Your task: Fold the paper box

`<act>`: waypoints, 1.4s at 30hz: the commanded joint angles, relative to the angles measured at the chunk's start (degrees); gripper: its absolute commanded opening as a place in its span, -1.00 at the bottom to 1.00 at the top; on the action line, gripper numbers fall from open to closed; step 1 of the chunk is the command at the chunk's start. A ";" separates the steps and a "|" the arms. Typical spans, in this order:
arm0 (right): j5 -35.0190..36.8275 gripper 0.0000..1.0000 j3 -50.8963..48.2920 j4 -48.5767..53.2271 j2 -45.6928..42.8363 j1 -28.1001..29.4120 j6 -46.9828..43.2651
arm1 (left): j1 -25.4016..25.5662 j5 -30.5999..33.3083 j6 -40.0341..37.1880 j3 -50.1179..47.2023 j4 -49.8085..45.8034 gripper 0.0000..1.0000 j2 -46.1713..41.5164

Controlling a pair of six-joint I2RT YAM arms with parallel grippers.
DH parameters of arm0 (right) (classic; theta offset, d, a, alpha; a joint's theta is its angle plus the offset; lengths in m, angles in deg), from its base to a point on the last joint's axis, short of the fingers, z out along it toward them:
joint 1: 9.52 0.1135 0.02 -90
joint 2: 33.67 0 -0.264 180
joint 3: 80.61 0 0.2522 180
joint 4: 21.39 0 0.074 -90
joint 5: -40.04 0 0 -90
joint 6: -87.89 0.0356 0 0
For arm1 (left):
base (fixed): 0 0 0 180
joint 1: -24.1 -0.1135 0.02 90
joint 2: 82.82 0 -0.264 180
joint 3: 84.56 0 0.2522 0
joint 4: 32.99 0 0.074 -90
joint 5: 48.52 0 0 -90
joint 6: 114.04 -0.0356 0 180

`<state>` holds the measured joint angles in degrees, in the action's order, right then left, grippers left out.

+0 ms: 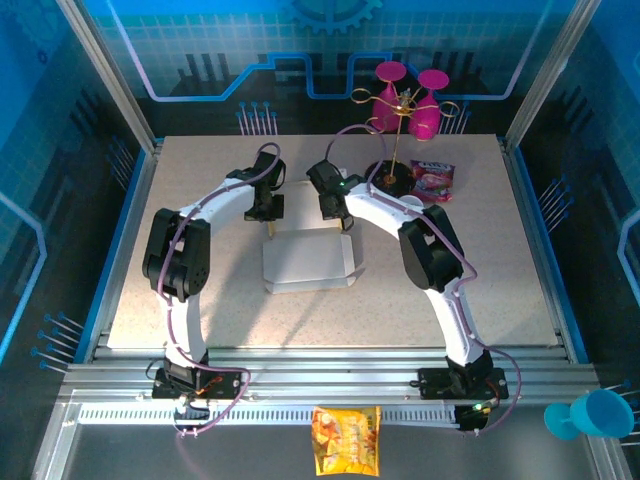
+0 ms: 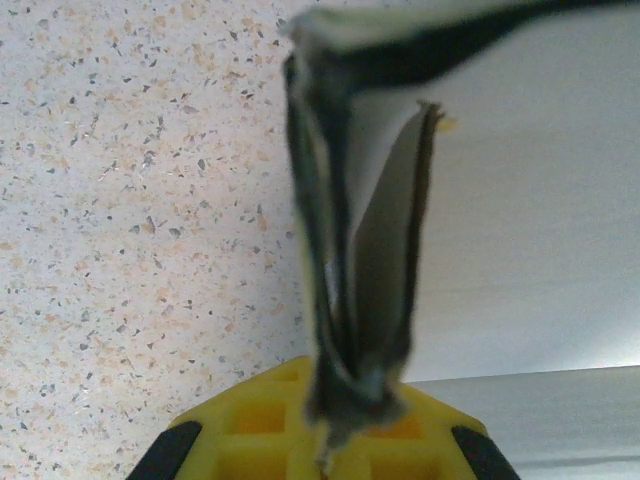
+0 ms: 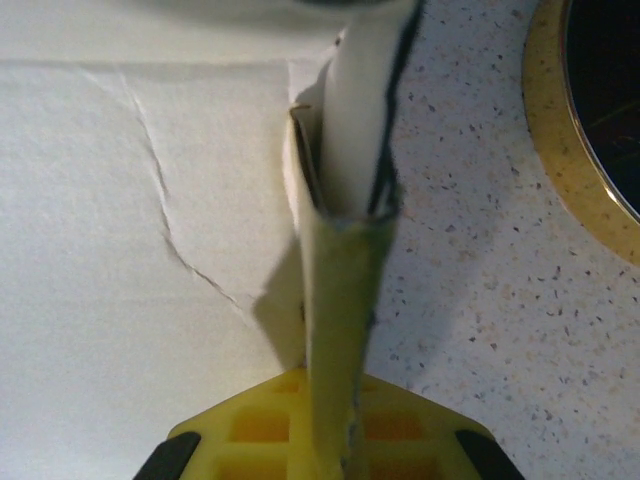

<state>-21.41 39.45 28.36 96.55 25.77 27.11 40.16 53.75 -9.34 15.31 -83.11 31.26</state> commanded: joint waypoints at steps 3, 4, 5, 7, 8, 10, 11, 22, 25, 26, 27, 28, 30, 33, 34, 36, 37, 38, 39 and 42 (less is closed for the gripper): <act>7.74 -1.00 3.79 12.97 4.61 0.45 1.50 | -0.67 2.03 1.27 0.41 -5.38 -1.00 1.98; 7.17 -1.00 4.20 13.31 4.96 0.47 1.76 | -0.67 1.82 1.46 0.38 -5.32 -1.00 1.93; 6.16 -1.00 3.55 12.44 4.50 0.41 1.83 | -0.65 1.66 1.62 0.29 -5.36 -1.00 1.93; 4.07 -1.00 -0.18 7.62 2.09 0.48 1.13 | -0.75 1.46 1.62 0.20 -5.44 -1.00 2.01; 3.68 -1.00 -0.64 7.04 1.31 0.48 1.04 | -0.93 1.35 1.68 0.36 -5.73 -1.00 2.17; 2.96 -1.00 0.19 7.59 1.34 0.26 0.54 | -1.24 1.25 1.65 0.31 -5.96 -0.99 2.20; 2.62 -1.00 0.47 7.61 1.40 0.15 0.12 | -1.44 1.02 1.65 0.10 -5.88 -0.96 2.20; -0.02 -1.00 1.91 7.34 2.28 -0.35 -1.37 | -2.47 -1.94 0.77 0.42 -4.73 -0.64 3.81; -0.33 -1.00 2.16 7.05 2.27 -0.36 -1.68 | -2.50 -2.37 0.77 0.56 -4.50 -0.59 4.30; -0.47 -1.00 2.16 6.96 2.28 -0.39 -1.77 | -2.50 -2.55 0.77 0.47 -4.16 -0.55 4.20; -0.65 -1.00 2.15 6.84 2.30 -0.40 -1.85 | -2.52 -2.69 0.77 0.42 -3.84 -0.51 4.22; -0.75 -1.00 2.14 6.82 2.32 -0.42 -1.82 | -2.52 -2.76 0.84 0.45 -3.73 -0.48 4.17; -0.89 -1.00 2.11 6.68 2.23 -0.39 -1.87 | -2.52 -3.11 0.94 0.60 -3.37 -0.43 4.21; -1.26 -1.00 2.10 6.39 2.14 -0.49 -1.81 | -2.52 -3.74 0.98 1.04 -3.37 -0.63 4.67; -1.31 -1.00 2.11 6.38 2.08 -0.52 -1.95 | -2.51 -3.82 1.08 0.99 -3.32 -0.69 4.70; -1.37 -1.00 2.16 6.38 2.07 -0.51 -1.96 | -2.47 -3.51 1.12 0.81 -3.20 -0.79 4.75; -1.31 -1.00 2.16 6.38 2.06 -0.56 -1.96 | -2.47 -3.33 1.12 0.75 -3.17 -0.84 4.75; -1.37 -1.00 2.08 6.29 1.98 -0.52 -2.05 | -2.47 -2.95 1.12 0.73 -3.18 -0.90 4.74; -1.24 -1.00 2.02 6.19 1.96 -0.48 -2.00 | -2.47 -2.43 1.17 0.81 -3.40 -0.96 4.74; -0.98 -1.00 1.77 6.23 1.89 -0.40 -1.80 | -2.18 1.05 1.68 1.42 -5.03 -1.00 4.92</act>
<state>-21.95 41.64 30.48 97.84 26.04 25.92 38.37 49.60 -8.25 15.92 -83.87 34.43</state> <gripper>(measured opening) 0.069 0.070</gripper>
